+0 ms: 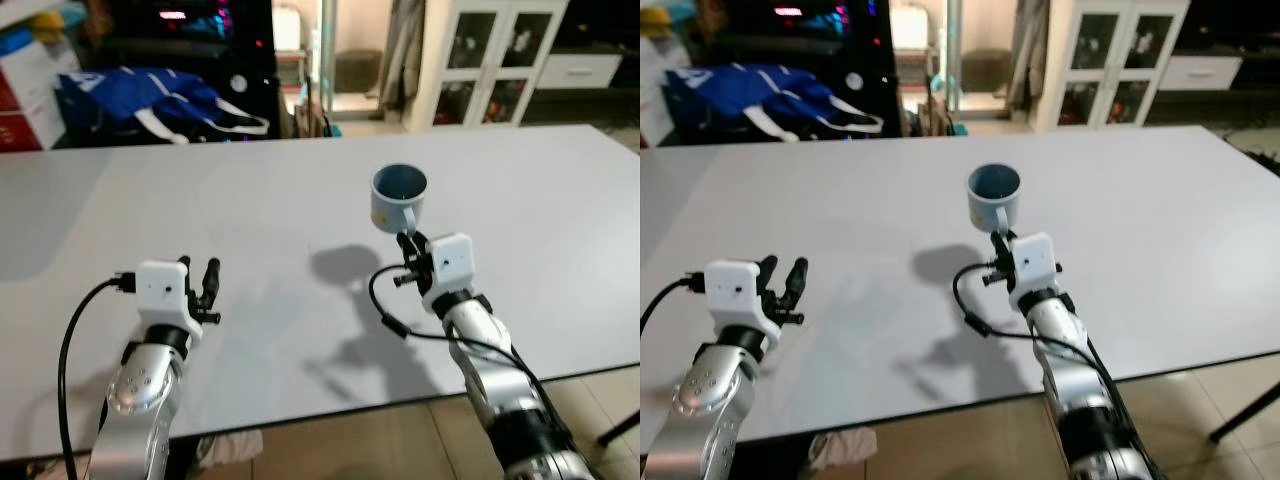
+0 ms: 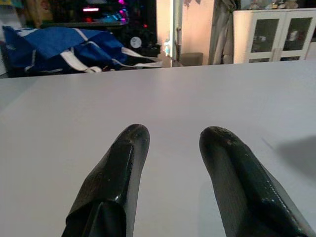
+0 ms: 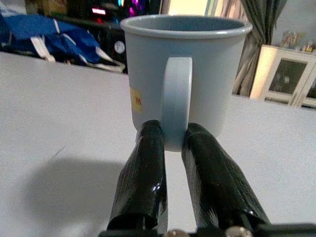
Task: Setting the table
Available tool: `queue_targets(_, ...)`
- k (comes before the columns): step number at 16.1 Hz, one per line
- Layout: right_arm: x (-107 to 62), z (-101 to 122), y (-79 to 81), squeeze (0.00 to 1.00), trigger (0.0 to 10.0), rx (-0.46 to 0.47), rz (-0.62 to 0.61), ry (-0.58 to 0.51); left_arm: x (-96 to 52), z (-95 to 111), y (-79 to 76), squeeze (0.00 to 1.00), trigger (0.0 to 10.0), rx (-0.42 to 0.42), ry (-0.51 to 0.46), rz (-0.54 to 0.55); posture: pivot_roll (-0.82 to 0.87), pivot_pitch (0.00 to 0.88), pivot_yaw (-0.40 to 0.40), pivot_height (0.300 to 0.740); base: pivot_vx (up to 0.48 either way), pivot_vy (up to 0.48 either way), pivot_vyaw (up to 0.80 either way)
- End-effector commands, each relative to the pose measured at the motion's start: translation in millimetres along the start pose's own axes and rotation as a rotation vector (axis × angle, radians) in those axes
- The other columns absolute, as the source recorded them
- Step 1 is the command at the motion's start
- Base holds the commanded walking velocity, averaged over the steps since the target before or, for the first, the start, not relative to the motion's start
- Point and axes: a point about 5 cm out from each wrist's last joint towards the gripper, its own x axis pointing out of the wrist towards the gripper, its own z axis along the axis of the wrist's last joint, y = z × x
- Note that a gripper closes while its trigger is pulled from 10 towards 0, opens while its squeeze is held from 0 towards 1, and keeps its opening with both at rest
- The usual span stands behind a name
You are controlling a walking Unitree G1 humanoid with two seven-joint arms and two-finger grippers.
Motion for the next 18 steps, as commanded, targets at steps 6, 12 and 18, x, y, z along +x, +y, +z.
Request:
queue_targets(6,25.9,-10.4,2.9,0.00,10.0,0.037,-0.037,0.108,-17.6,6.5,13.1,0.00,10.0,0.054,0.011,0.027,0.15,0.000,0.002,0.735,0.000,0.000,0.00)
queue_targets(12,24.7,-25.6,5.2,0.00,10.0,0.042,-0.075,0.193,-34.0,9.1,24.2,0.00,10.0,0.079,0.038,0.056,0.19,0.000,0.001,0.735,0.000,0.000,0.00)
queue_targets(18,15.6,-41.8,6.4,1.00,10.0,0.061,-0.095,0.263,-36.9,8.6,22.5,0.00,10.0,0.071,0.060,0.052,0.18,0.000,-0.001,0.735,0.000,0.000,0.00)
